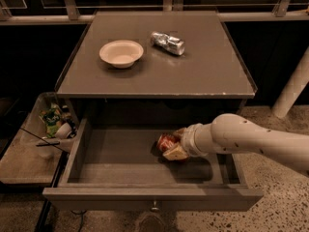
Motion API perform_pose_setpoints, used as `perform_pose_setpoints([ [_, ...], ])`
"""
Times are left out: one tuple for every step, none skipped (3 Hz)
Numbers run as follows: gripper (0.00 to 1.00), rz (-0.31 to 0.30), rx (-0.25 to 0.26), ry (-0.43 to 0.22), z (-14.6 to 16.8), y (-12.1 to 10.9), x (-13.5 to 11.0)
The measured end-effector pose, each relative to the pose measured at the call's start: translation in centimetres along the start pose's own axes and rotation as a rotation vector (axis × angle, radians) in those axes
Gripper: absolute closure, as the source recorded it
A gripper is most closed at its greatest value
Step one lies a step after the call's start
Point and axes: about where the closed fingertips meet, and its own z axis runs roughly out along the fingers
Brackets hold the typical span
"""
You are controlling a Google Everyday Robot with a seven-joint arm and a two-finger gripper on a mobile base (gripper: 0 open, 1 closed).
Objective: Place coke can into top drawer
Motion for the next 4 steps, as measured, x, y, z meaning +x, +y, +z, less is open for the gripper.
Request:
perform_pose_setpoints([
  [0.70, -0.001, 0.000, 0.001, 0.04, 0.00, 0.01],
  [0.46, -0.001, 0.000, 0.001, 0.04, 0.00, 0.01],
  [0.24, -0.001, 0.000, 0.001, 0.04, 0.00, 0.01],
  [0.00, -0.001, 0.000, 0.001, 0.04, 0.01, 0.01],
])
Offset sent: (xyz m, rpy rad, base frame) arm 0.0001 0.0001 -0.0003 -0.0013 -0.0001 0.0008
